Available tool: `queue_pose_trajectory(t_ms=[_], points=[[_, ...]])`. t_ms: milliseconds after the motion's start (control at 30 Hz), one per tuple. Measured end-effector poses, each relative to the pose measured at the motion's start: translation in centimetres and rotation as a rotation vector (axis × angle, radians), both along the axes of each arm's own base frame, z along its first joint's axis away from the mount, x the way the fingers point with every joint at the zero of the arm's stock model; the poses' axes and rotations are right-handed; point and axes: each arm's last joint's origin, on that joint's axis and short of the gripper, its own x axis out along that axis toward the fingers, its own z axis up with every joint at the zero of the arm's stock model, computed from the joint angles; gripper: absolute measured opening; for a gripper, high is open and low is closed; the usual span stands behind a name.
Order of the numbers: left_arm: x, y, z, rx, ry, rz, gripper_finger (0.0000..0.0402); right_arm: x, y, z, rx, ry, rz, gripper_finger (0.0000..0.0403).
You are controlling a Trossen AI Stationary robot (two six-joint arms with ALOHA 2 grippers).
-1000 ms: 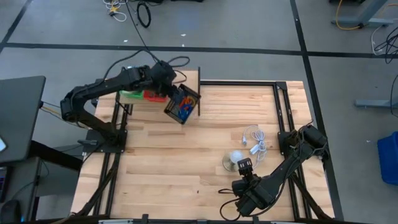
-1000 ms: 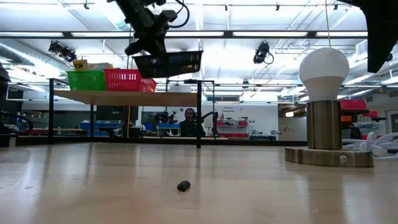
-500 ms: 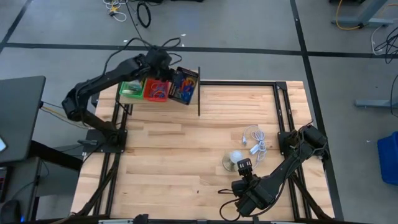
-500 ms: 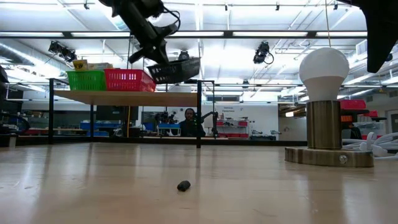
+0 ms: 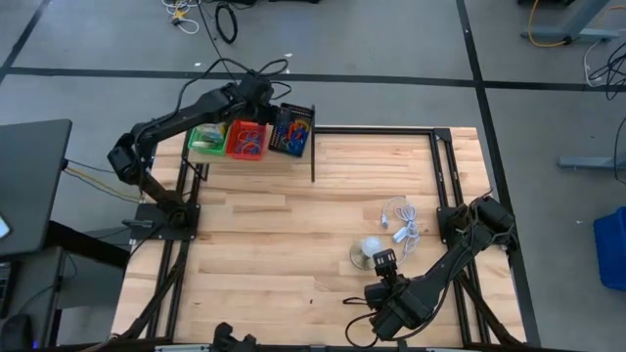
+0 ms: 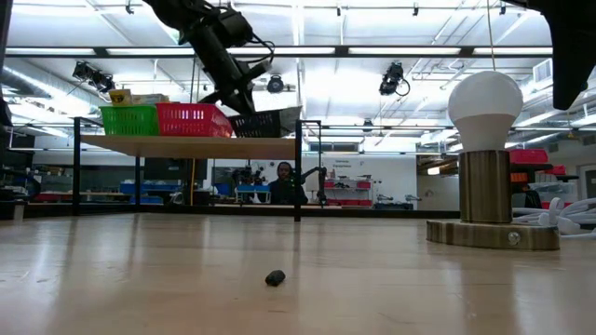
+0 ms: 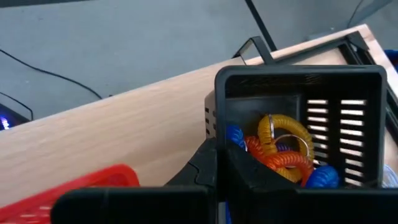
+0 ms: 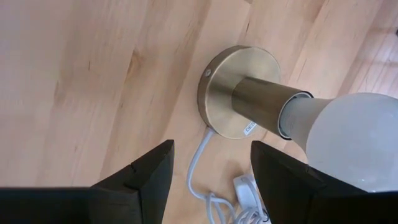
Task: Pick & Place Office Desk Supplies
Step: Put the black basket on the shelf
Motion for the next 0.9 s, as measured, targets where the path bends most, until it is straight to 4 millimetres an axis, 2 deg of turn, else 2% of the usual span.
queue_pose_trajectory(t_ms=[133,600,900], points=[[-0.24,0.58,-0.26,-0.002,0.011,0.03,0.0011,0.0,0.0,0.0,0.001,-0.001,-0.002,0.0221],[-0.55,0.56,-0.53,0.005,0.067,0.062,0.0011,-0.04,0.04,-0.02,0.013,0.013,-0.003,0.0221],[-0.55,0.63,-0.66,0.024,0.088,0.058,0.0074,-0.04,0.04,-0.02,0.015,0.015,-0.003,0.0221]])
